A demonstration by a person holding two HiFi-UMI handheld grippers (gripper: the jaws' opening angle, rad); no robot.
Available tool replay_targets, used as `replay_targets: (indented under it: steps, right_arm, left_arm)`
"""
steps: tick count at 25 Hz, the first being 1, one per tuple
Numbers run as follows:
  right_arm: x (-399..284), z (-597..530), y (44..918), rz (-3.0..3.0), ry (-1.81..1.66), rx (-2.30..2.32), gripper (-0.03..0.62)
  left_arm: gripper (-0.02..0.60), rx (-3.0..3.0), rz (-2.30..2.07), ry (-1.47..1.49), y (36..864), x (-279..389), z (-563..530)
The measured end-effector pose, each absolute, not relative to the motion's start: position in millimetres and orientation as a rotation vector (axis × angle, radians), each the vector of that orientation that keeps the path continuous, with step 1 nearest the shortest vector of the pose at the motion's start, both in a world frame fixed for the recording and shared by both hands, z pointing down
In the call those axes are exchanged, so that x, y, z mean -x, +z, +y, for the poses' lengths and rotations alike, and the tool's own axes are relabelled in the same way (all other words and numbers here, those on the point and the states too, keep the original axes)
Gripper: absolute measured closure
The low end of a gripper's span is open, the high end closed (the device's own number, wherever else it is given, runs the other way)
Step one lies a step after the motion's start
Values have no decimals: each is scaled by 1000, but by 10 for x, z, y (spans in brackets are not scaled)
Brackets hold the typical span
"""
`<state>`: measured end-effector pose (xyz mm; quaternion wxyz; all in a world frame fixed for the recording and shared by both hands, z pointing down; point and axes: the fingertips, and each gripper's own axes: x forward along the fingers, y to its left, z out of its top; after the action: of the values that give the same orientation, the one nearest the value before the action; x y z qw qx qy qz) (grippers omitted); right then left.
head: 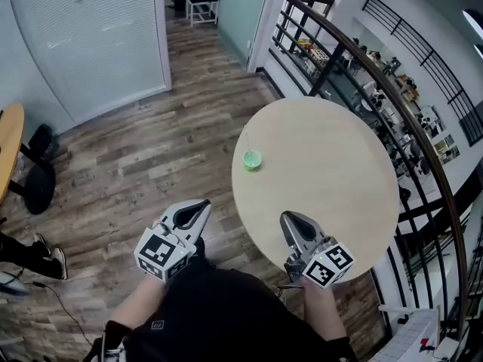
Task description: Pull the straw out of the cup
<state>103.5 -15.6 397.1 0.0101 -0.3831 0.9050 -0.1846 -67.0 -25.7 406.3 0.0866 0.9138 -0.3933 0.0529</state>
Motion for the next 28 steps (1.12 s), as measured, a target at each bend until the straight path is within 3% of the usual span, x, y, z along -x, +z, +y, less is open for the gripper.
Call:
replay_targets:
  steps: [14,28]
  right_arm:
    - [-507,-1357,3846,2768,-562,1291,571]
    - [-939,-1964,4133,2785,-598,1177,569]
  left_arm:
    - [575,-2803,-976,208,3972,1037,-1444]
    - [575,-2752,-958,232,4164,365,-2019]
